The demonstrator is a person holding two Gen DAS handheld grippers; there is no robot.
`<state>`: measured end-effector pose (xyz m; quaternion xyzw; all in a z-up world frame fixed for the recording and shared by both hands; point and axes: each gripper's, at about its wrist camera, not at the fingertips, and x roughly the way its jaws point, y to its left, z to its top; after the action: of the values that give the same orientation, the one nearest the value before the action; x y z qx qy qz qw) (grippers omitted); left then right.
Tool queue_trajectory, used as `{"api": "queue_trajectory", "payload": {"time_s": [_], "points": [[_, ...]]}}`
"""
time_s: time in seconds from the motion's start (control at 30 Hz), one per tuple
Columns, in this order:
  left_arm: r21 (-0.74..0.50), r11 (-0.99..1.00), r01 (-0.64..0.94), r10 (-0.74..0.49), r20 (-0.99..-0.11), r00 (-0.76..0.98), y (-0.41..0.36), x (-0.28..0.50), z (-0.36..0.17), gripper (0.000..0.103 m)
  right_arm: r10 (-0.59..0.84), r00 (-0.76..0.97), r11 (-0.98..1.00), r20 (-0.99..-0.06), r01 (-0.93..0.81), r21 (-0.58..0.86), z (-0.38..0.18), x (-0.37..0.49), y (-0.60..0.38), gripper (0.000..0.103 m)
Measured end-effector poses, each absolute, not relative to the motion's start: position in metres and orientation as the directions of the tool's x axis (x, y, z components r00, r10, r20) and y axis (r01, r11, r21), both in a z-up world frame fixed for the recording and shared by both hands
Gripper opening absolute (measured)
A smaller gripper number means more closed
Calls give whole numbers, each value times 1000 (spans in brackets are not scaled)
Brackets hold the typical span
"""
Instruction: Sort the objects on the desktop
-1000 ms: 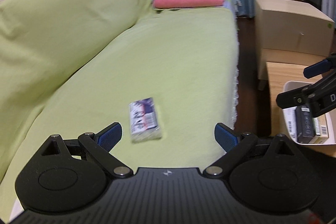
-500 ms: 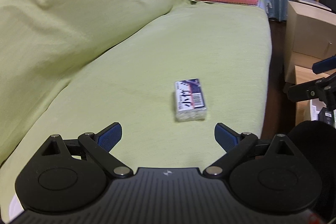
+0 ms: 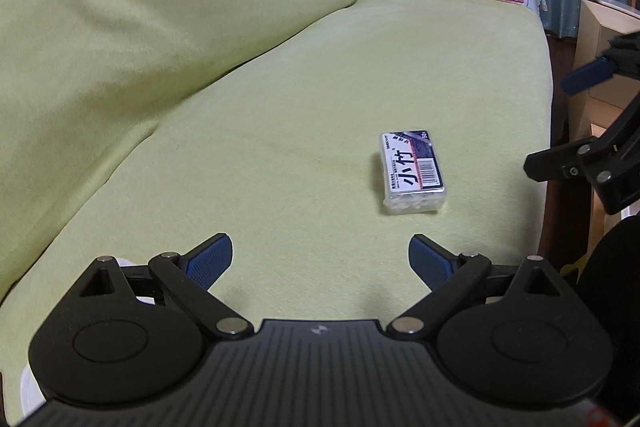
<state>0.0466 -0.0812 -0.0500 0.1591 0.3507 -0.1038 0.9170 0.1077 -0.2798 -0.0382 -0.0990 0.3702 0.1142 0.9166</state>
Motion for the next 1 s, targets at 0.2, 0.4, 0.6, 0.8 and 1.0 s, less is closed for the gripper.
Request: {"api": "queue_trajectory", "payload": {"time_s": [0.2, 0.4, 0.6, 0.8, 1.0], "points": [[214, 930, 298, -73, -687, 723, -82, 52, -55, 96, 176, 668, 882, -723, -433, -184, -45, 128, -263, 102], [207, 933, 295, -72, -695, 715, -82, 55, -59, 96, 213, 636, 810, -742, -539, -230, -52, 151, -252, 102], [208, 937, 282, -59, -699, 713, -79, 58, -60, 96, 239, 599, 753, -765, -611, -244, -59, 171, -242, 102], [199, 945, 261, -49, -701, 711, -76, 62, -62, 96, 253, 557, 694, -791, -674, -252, -68, 192, -229, 102], [186, 946, 265, -61, -701, 710, -77, 62, -64, 96, 244, 510, 646, -825, -720, -254, -80, 211, -224, 102]]}}
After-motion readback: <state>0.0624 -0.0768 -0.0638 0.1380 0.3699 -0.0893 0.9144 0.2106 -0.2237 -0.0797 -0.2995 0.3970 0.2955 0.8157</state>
